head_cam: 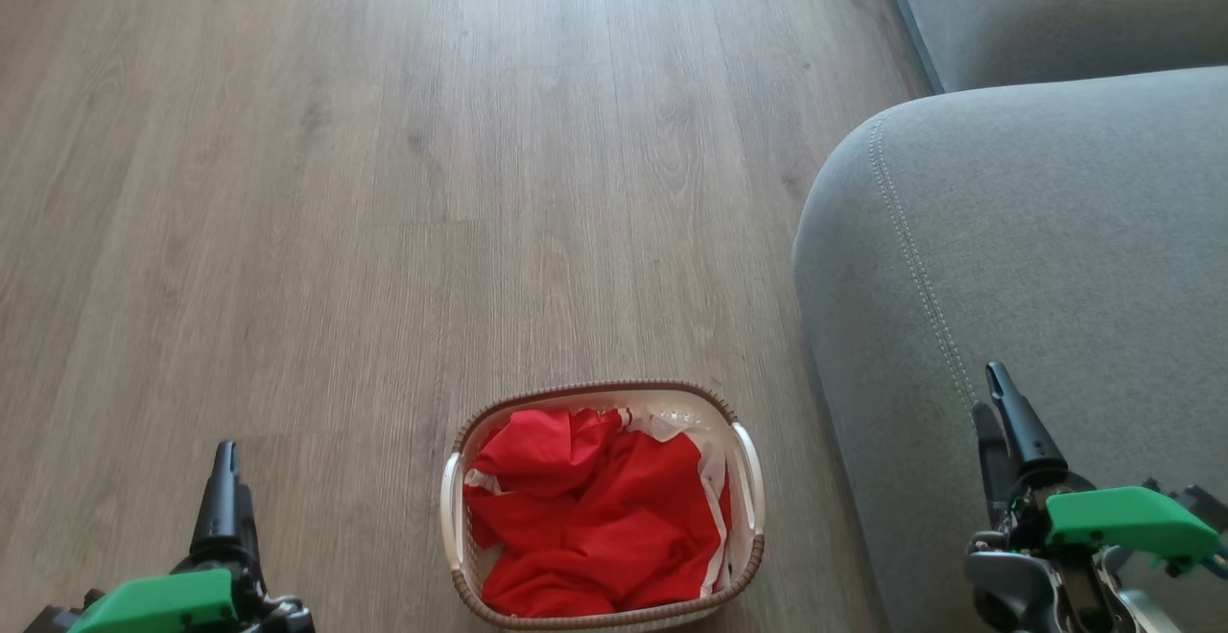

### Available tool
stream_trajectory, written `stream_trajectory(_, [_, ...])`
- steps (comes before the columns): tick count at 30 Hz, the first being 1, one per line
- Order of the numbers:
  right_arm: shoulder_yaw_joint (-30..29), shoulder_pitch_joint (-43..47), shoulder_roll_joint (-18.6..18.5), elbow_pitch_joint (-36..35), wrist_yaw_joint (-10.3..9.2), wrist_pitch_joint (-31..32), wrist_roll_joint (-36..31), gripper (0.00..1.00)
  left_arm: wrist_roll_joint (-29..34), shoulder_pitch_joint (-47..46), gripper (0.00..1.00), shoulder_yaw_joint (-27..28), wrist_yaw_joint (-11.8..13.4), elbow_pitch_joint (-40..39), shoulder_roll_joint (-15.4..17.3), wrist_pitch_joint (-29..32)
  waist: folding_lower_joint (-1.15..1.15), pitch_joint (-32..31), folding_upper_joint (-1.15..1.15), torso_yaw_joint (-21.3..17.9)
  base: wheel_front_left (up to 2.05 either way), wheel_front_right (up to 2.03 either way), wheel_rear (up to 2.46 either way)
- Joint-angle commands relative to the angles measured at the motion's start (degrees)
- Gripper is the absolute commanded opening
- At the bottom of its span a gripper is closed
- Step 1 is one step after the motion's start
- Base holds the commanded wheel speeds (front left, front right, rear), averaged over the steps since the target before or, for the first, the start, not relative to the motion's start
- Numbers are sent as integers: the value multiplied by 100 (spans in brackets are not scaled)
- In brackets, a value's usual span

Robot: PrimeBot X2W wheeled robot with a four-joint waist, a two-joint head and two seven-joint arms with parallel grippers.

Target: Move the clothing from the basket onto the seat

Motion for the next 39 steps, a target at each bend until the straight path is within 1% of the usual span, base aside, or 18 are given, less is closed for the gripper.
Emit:
stream_trajectory(1, [-104, -208, -50, -212, 0, -24, -117, 100, 90, -105, 100, 21, 13, -229, 45, -47, 0, -1, 0, 1, 0, 0, 0])
stream_trajectory(9, [-232, -181, 58, -343, 0, -34, -795, 100, 697, -94, 100, -53, 110, -421, 49, -181, 0, -16, 0, 19, 0, 0, 0])
stream_trajectory(13, [-271, -166, 112, -424, 0, -39, -1136, 100, 1208, -83, 100, -131, 170, -500, 52, -248, 0, -24, 0, 25, 0, 0, 0])
stream_trajectory(24, [-376, -115, 260, -624, 0, -53, -2282, 100, 2188, -33, 100, -333, 319, -689, 58, -433, 0, -53, 0, 39, 0, 0, 0])
stream_trajectory(32, [-462, -67, 367, -717, 0, -63, -3158, 100, 2955, 33, 100, -435, 358, -739, 63, -566, 0, -68, 0, 51, 0, 0, 0])
stream_trajectory(34, [-494, -46, 408, -726, 0, -66, -3456, 100, 3251, 69, 100, -461, 371, -730, 64, -617, 0, -74, 0, 55, 0, 0, 0])
stream_trajectory(39, [-533, -18, 462, -708, 0, -71, -3838, 100, 3571, 118, 100, -481, 392, -716, 67, -684, 0, -78, 0, 59, 0, 0, 0])
